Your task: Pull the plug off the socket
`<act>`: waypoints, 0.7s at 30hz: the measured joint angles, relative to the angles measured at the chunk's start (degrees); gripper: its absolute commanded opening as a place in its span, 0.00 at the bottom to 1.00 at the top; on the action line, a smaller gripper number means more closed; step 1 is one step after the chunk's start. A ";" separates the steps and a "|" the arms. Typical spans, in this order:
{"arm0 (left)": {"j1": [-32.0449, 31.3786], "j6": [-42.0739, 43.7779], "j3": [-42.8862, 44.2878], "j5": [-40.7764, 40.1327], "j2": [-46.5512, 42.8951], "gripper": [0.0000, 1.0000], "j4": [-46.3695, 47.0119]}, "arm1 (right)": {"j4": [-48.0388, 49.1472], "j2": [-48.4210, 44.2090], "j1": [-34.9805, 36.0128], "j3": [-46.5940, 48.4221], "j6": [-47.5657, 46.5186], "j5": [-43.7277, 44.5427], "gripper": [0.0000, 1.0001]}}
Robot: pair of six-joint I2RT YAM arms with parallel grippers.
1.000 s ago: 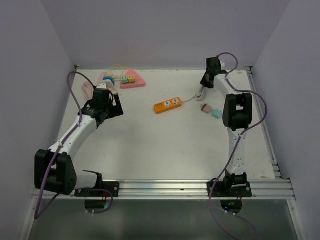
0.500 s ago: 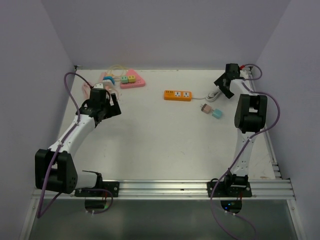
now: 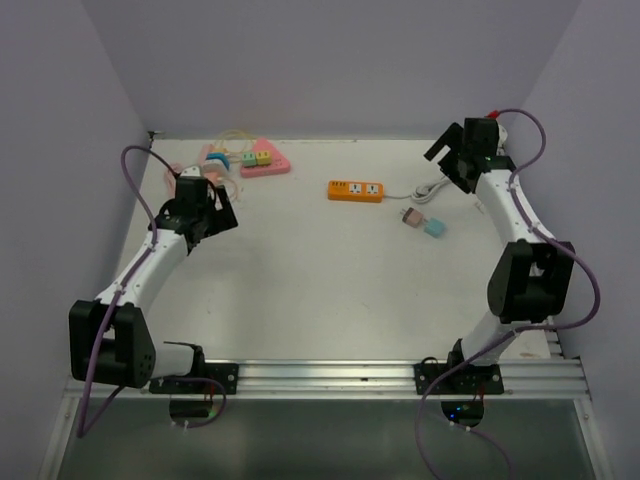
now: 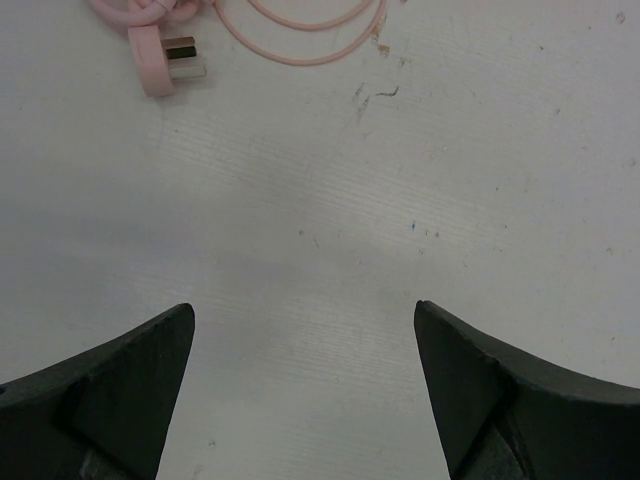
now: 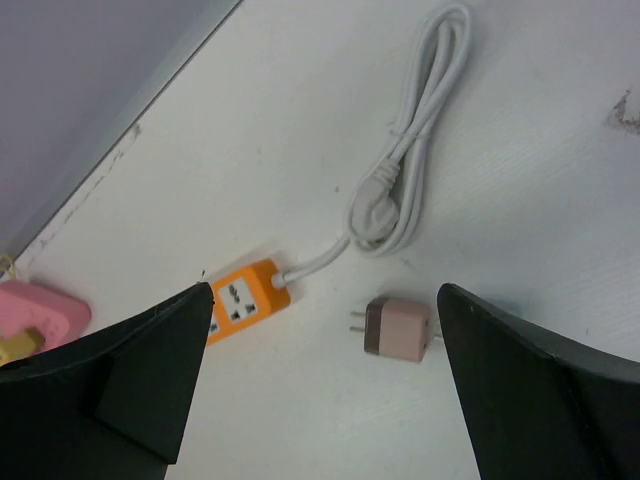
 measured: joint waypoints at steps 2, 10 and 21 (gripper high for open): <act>0.52 -0.39 0.74 -0.04 0.66 0.95 -0.26 | -1.07 -6.19 2.32 -3.78 -1.66 -1.18 0.99; 3.85 -0.76 16.98 -0.83 14.78 0.89 -0.52 | -3.06 -26.82 13.11 -20.13 -5.88 -9.29 0.97; 14.58 6.40 31.98 6.34 32.89 0.78 5.03 | -3.78 -44.02 15.10 -32.28 -10.47 -18.82 0.94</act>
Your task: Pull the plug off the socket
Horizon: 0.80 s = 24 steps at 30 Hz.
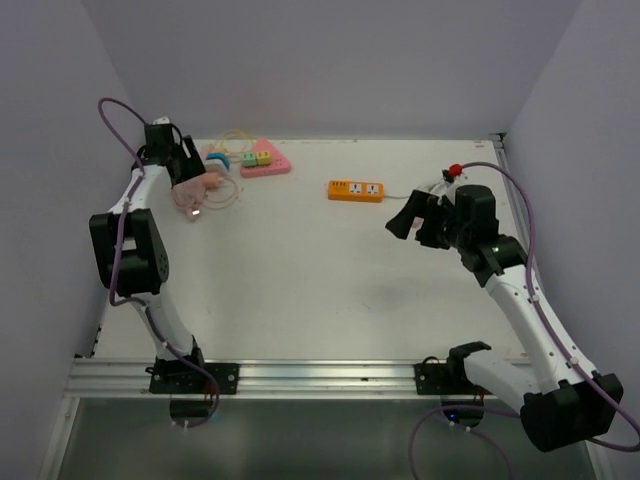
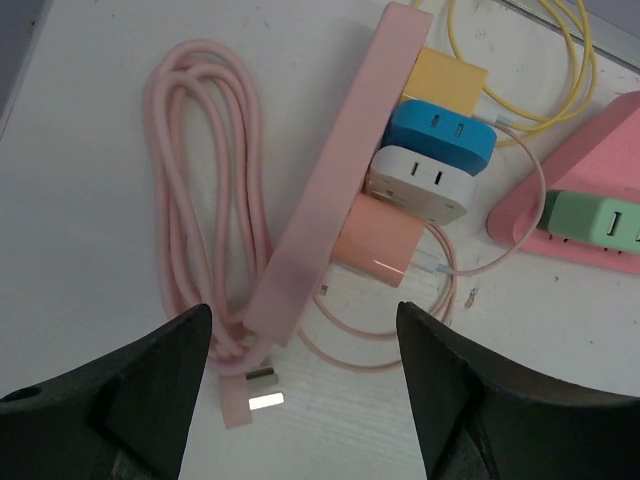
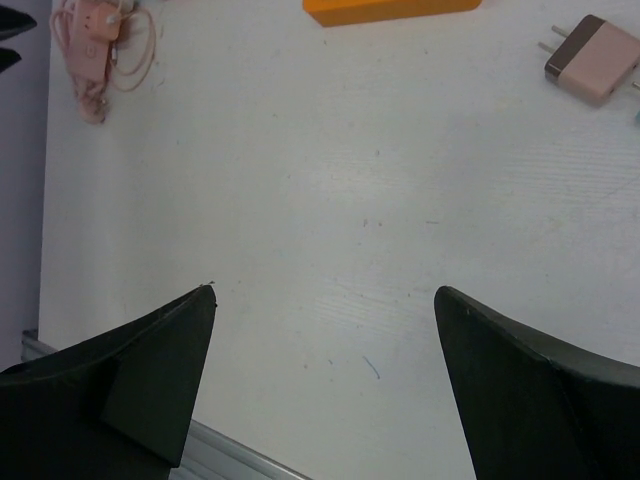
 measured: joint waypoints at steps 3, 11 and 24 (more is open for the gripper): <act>0.81 2.95 3.54 2.71 4.39 0.77 1.01 | -0.24 -1.18 0.52 -2.32 -1.53 -1.62 0.94; 1.18 8.44 13.25 7.82 16.96 0.69 0.96 | -0.46 -1.57 1.16 -5.97 -3.72 -4.70 0.94; 3.85 8.87 17.79 15.02 22.12 0.31 2.01 | -0.39 -1.05 1.20 -6.40 -4.94 -4.70 0.93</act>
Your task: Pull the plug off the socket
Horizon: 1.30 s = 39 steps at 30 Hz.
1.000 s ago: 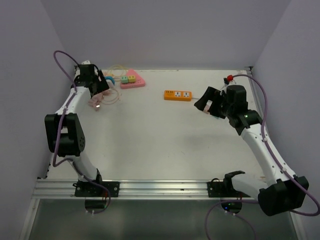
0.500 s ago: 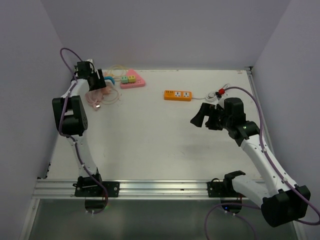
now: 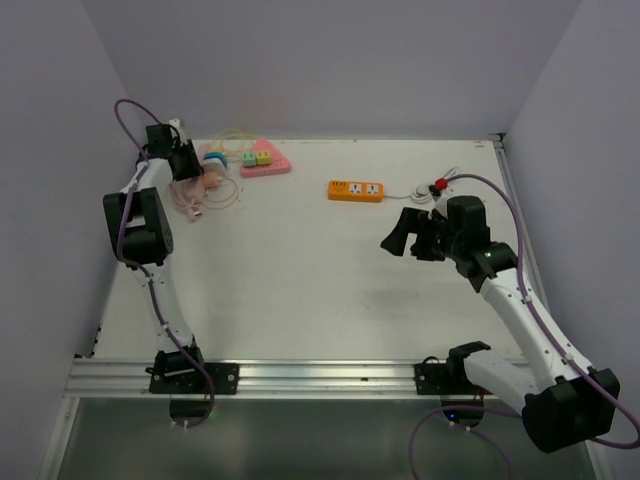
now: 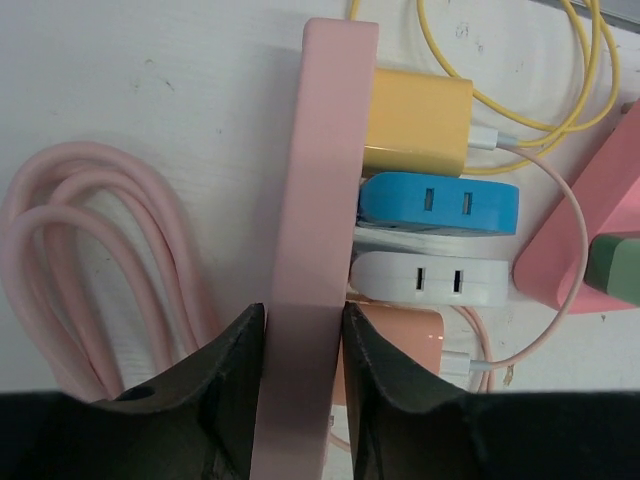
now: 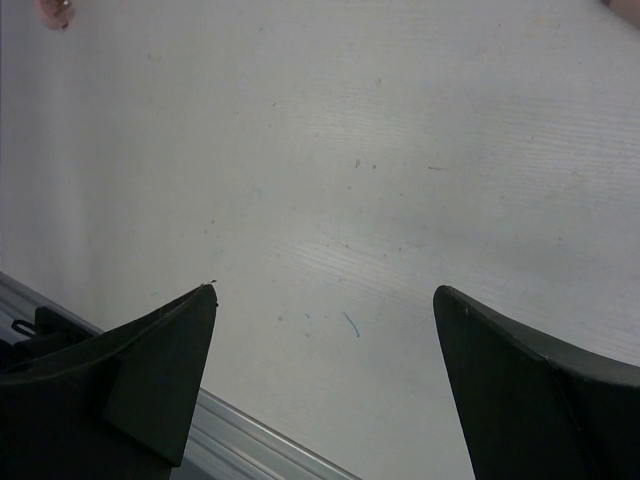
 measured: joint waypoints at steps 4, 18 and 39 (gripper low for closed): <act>0.15 0.24 -4.48 0.68 -2.23 0.22 3.45 | -0.04 -0.09 0.02 0.00 -0.24 0.00 0.93; 0.07 -7.56 -37.57 1.92 -26.43 0.11 5.11 | 0.33 -6.29 1.42 -1.99 -0.22 -3.19 0.93; -32.76 -33.55 -71.52 -7.30 -59.54 0.31 7.98 | 1.11 -12.20 5.05 -9.60 0.92 -5.57 0.90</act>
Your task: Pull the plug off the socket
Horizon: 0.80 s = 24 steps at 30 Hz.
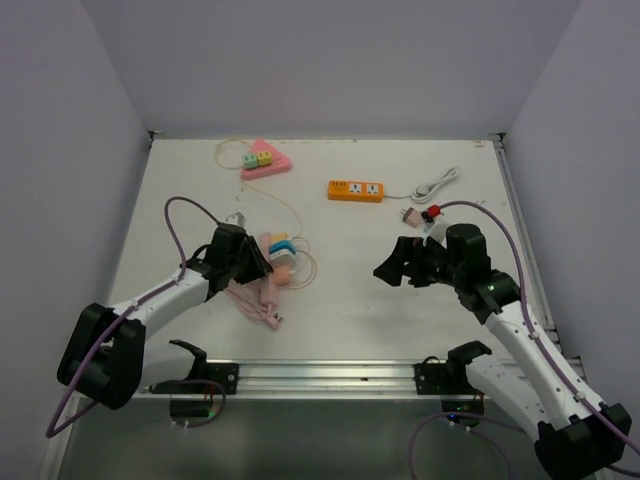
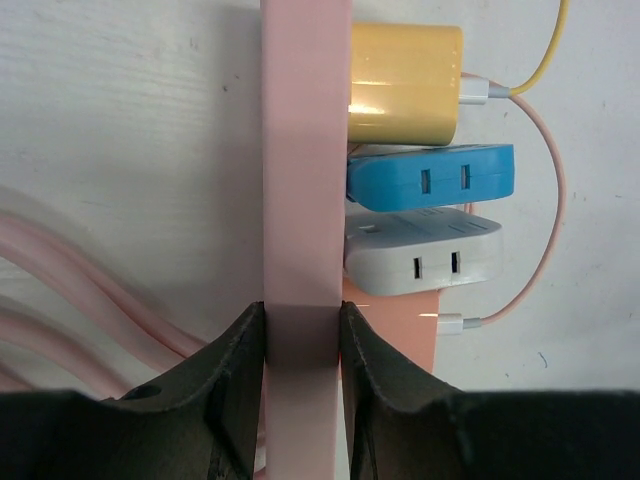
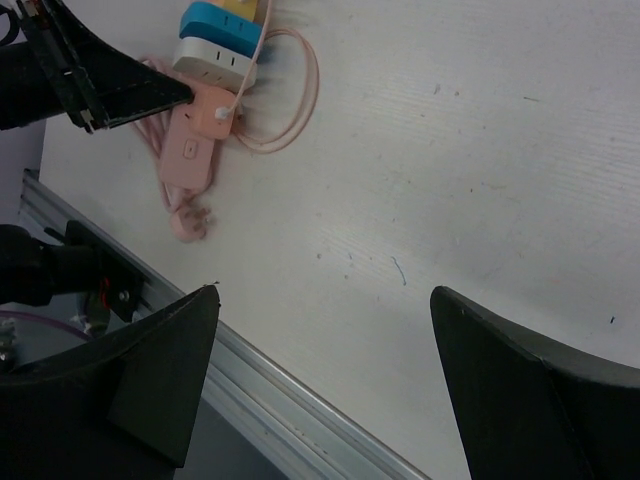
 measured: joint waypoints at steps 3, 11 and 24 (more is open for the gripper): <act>-2.75 -1.49 -0.15 -1.05 -0.17 0.45 0.02 | 0.22 0.04 0.55 -1.03 0.55 0.00 0.90; -3.58 0.61 1.51 -1.51 0.02 0.66 -4.04 | 1.03 1.01 3.10 -1.64 1.53 0.04 0.90; -3.58 12.31 7.30 5.79 1.92 0.66 -12.63 | 4.20 4.68 11.91 -1.75 3.89 3.10 0.90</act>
